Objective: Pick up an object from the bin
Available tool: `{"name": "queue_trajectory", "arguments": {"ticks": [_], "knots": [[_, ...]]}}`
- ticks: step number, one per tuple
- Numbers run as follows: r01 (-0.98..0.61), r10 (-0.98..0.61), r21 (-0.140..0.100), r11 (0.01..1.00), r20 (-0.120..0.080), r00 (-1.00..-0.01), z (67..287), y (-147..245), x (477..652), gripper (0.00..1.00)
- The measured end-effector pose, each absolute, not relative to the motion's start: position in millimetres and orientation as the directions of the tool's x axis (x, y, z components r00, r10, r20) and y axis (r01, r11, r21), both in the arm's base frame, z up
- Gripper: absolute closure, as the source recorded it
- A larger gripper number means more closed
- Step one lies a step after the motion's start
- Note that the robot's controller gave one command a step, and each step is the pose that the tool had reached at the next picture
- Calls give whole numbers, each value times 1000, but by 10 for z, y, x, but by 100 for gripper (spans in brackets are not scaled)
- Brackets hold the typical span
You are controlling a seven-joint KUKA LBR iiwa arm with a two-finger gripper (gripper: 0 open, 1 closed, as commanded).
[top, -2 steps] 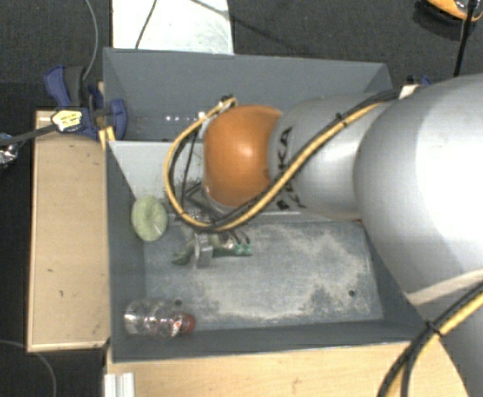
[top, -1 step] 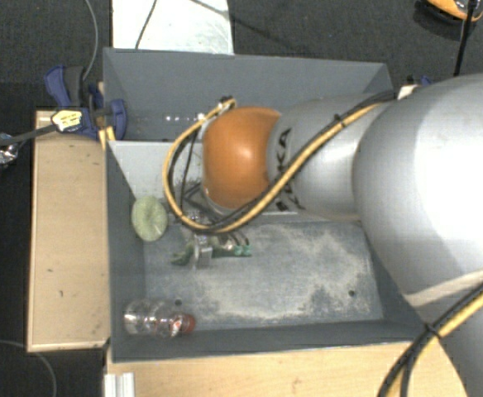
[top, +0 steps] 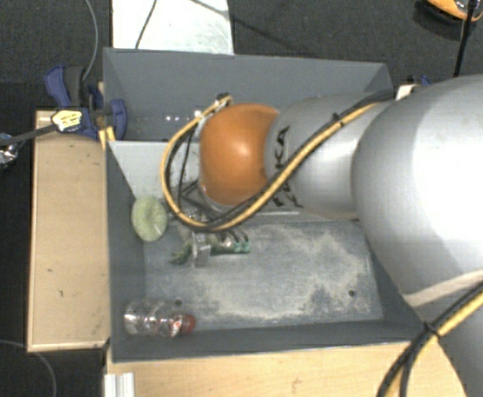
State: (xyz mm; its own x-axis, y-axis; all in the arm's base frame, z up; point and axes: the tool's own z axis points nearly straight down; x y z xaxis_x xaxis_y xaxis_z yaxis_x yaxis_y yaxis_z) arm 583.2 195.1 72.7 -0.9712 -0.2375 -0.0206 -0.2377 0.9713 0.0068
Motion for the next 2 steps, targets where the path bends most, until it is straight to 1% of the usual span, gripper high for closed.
{"name": "queue_trajectory", "arguments": {"ticks": [1, 2], "knots": [[-248, -248, 6, 969, -25, -968, 722, 2005, 5880, 100], [-254, -254, 7, 967, -20, -967, 994, 1943, 5858, 100]]}}
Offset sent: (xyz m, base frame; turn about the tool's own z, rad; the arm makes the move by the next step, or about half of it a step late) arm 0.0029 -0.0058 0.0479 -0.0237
